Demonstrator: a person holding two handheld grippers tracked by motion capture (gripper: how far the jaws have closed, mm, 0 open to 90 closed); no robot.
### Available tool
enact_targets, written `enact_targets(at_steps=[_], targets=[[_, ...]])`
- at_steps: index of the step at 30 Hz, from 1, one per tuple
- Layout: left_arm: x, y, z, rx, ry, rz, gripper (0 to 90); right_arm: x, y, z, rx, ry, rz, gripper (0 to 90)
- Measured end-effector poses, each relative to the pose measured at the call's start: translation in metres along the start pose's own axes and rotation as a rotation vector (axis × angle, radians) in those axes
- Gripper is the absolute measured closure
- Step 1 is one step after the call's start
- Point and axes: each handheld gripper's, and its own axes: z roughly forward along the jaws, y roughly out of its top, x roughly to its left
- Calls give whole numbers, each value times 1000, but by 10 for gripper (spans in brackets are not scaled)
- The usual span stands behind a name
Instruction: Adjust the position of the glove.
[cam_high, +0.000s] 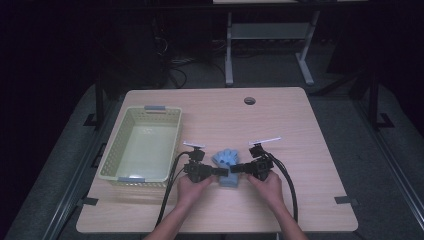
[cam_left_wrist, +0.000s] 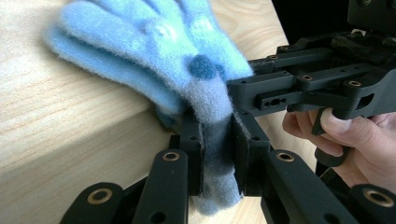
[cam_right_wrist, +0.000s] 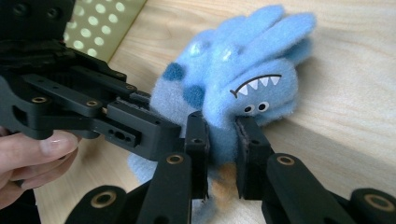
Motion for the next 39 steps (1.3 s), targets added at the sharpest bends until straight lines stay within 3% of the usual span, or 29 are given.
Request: enact_targets(at_steps=[20,26,39], targets=[[-18,13,-17,-32,-48,58,763,15,9,-26,-72,45,-18,797],[-25,19,-22,-46,-45,81,762,18,12,-31,-100,53,-14,797],[-25,22,-32,-50,-54,79,761,28,21,-34,-86,49,-42,796]])
